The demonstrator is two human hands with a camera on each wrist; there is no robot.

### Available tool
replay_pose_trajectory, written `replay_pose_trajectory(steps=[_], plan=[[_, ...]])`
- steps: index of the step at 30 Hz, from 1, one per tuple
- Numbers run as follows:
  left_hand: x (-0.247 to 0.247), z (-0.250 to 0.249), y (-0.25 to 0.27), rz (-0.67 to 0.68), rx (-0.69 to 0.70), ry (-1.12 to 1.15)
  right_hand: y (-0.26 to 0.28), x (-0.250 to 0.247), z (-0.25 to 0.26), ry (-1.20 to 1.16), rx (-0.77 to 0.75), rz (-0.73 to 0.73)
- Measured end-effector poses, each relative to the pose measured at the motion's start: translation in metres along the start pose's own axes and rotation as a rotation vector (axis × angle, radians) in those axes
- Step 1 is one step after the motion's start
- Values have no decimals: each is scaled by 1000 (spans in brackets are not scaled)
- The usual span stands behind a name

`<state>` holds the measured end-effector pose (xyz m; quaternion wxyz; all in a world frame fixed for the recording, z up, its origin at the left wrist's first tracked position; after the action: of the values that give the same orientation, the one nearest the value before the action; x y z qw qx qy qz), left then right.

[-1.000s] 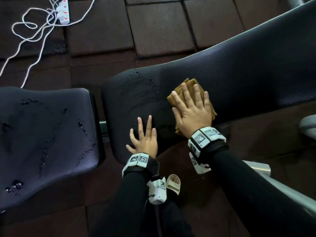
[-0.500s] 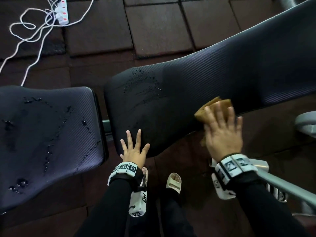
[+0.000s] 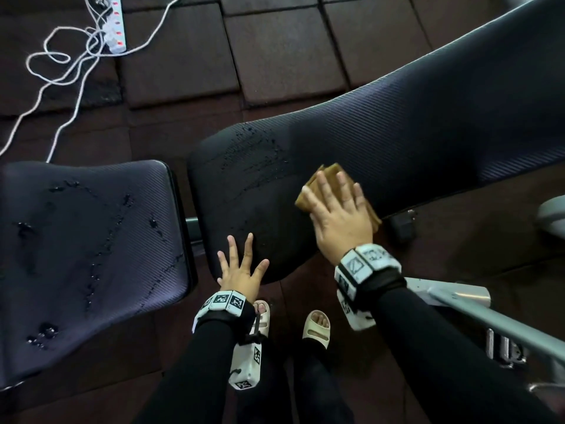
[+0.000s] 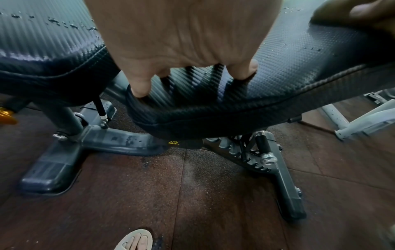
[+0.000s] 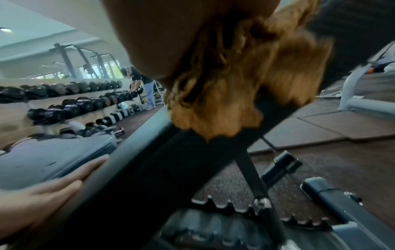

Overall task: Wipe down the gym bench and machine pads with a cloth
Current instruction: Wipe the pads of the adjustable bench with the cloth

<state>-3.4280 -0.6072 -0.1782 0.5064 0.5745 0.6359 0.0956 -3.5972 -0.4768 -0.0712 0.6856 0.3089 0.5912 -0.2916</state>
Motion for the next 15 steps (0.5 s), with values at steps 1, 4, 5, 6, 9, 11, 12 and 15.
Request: replay_pose_trajectory(steps=[1, 4, 5, 6, 9, 11, 12, 15], plan=[[0, 0, 0, -1, -1, 1, 13, 4, 1, 8, -17, 8], [1, 0, 1, -3, 4, -1, 44, 5, -12, 30, -9, 27], [1, 0, 1, 0, 2, 1, 49, 1, -19, 35, 1, 26], [1, 0, 1, 3, 0, 3, 51, -4, -27, 39, 17, 22], [0, 1, 0, 4, 1, -3, 40, -24, -53, 43, 112, 3], [0, 2, 0, -1, -1, -5, 23, -36, -68, 41, 195, -28], [0, 2, 0, -7, -1, -3, 12, -41, -74, 40, 227, -42], [0, 1, 1, -24, 4, 2, -23, -48, -78, 39, 277, -34]])
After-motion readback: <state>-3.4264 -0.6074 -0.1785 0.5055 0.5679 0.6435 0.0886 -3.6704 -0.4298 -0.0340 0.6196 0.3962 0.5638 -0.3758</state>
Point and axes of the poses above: each hand's wrist, its own y-axis away from the middle knuckle, its own x-axis out of the palm, z = x × y, the point moved 4 cm from there along -y, towards the middle knuckle, and after that the axes turned 6 degrees about -y, right-handed, at the moved point
